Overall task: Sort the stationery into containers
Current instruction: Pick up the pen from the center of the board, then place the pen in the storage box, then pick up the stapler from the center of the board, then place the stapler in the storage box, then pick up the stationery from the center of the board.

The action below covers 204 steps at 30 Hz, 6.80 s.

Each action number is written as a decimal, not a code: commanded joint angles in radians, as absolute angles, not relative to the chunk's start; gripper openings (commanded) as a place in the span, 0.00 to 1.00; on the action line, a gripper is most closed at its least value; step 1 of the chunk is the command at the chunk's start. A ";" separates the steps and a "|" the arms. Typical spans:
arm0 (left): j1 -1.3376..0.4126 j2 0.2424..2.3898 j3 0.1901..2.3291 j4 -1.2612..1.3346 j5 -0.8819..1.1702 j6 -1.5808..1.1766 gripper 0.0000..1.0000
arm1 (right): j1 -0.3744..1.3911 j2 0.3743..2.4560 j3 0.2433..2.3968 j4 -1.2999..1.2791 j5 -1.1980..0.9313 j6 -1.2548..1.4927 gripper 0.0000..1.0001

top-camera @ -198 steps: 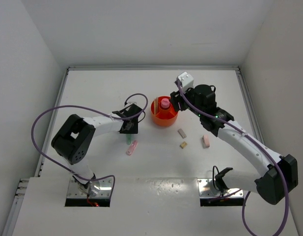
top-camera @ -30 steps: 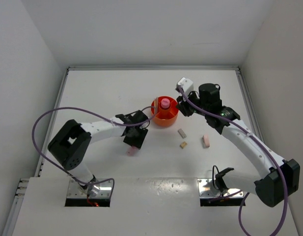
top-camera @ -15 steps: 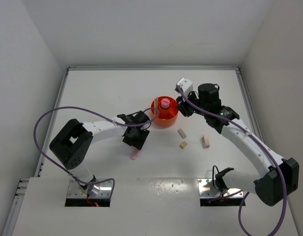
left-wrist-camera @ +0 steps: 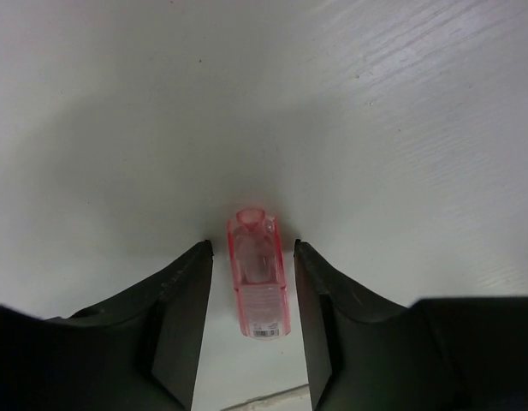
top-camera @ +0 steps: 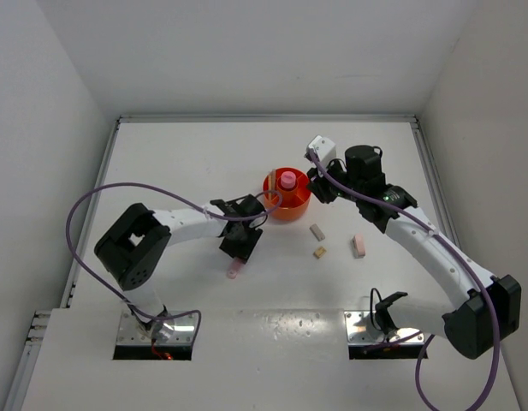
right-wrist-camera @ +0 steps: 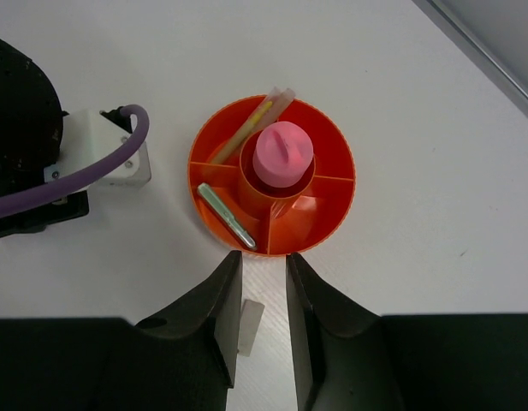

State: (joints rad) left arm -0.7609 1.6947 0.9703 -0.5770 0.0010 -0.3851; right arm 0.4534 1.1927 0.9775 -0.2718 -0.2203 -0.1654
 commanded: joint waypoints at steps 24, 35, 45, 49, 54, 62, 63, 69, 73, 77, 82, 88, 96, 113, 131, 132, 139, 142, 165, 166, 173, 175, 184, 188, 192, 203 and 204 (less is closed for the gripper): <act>-0.894 1.376 0.920 0.308 -0.656 -0.779 0.00 | 0.451 1.210 0.965 -0.195 -0.141 -0.143 0.00; -0.966 1.620 0.949 0.770 -0.874 -0.678 0.00 | 0.451 1.201 0.956 -0.184 -0.132 -0.133 0.00; -0.976 1.729 0.948 0.818 -0.893 -0.635 0.00 | 0.451 1.192 0.956 -0.175 -0.132 -0.133 0.00; -0.986 1.738 0.928 0.827 -0.902 -0.644 0.00 | 0.451 1.181 0.946 -0.175 -0.123 -0.133 0.00; -0.996 1.712 0.862 0.882 -0.911 -0.635 0.00 | 0.451 1.181 0.946 -0.175 -0.123 -0.133 0.00; -1.005 1.752 0.862 0.853 -0.934 -0.644 0.00 | 0.451 1.181 0.946 -0.175 -0.123 -0.133 0.00; -1.005 1.765 0.862 0.853 -0.934 -0.644 0.00 | 0.451 1.181 0.946 -0.175 -0.123 -0.133 0.00; -1.005 1.784 0.874 0.819 -0.943 -0.653 0.19 | 0.451 1.181 0.946 -0.175 -0.123 -0.133 0.00; -1.014 1.784 0.874 0.819 -0.943 -0.653 0.29 | 0.451 1.181 0.946 -0.175 -0.123 -0.133 0.00; -1.014 1.770 0.874 0.819 -0.953 -0.641 0.46 | 0.451 1.181 0.946 -0.187 -0.123 -0.143 0.23; -1.014 1.703 0.874 0.810 -0.939 -0.598 0.58 | 0.442 1.190 0.956 -0.227 -0.081 -0.155 0.40; -1.043 1.544 0.864 0.743 -0.939 -0.552 0.07 | 0.442 1.169 0.966 -0.296 0.156 -0.144 0.00; -0.991 1.280 1.074 -0.139 -0.585 -0.580 0.65 | 0.399 1.282 0.828 -0.515 0.310 -0.135 0.76; -0.881 0.882 0.726 -0.227 -0.459 -0.531 0.82 | 0.278 1.489 0.864 -0.612 0.193 -0.014 0.49; -0.881 0.891 0.726 -0.227 -0.437 -0.531 0.82 | 0.216 1.617 0.907 -0.661 0.092 -0.054 0.23; -0.881 0.891 0.726 -0.227 -0.437 -0.531 0.82 | 0.216 1.617 0.907 -0.661 0.092 -0.054 0.17; -0.881 0.900 0.735 -0.227 -0.437 -0.522 0.82 | 0.216 1.482 0.988 -0.695 -0.047 -0.095 0.00; -0.881 0.911 0.735 -0.227 -0.437 -0.522 0.82 | 0.216 1.460 1.098 -0.683 -0.158 -0.091 0.00; -0.881 0.920 0.726 -0.227 -0.437 -0.531 0.82 | 0.207 1.894 1.560 -0.537 -0.485 0.259 0.00; -0.881 0.920 0.726 -0.227 -0.437 -0.531 0.82 | 0.207 1.894 1.560 -0.537 -0.485 0.259 0.00; -0.881 0.930 0.726 -0.227 -0.437 -0.531 0.82 | 0.207 1.917 1.551 -0.548 -0.499 0.259 0.21; -0.881 0.930 0.726 -0.227 -0.437 -0.531 0.82 | 0.207 1.917 1.542 -0.558 -0.499 0.250 0.29; -0.881 0.930 0.726 -0.227 -0.437 -0.531 0.82 | 0.207 1.917 1.531 -0.558 -0.489 0.241 0.37; -0.881 0.930 0.726 -0.227 -0.437 -0.531 0.82 | 0.207 1.881 1.531 -0.578 -0.508 0.230 0.37; -0.881 0.920 0.716 -0.227 -0.426 -0.531 0.73 | 0.207 1.754 1.473 -0.600 -0.464 0.114 0.00; -0.881 0.930 0.716 -0.218 -0.399 -0.512 0.64 | 0.259 1.353 0.807 -0.513 -0.430 -0.471 0.54; -0.881 0.942 0.716 -0.218 -0.388 -0.512 0.68 | 0.259 1.344 0.787 -0.490 -0.419 -0.413 0.50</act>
State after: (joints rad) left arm -0.8879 0.9348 0.6983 -0.2512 -0.4084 -0.5186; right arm 0.2535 1.3357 0.8730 -0.5976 -0.4660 -0.3733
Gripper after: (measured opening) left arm 0.642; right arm 0.529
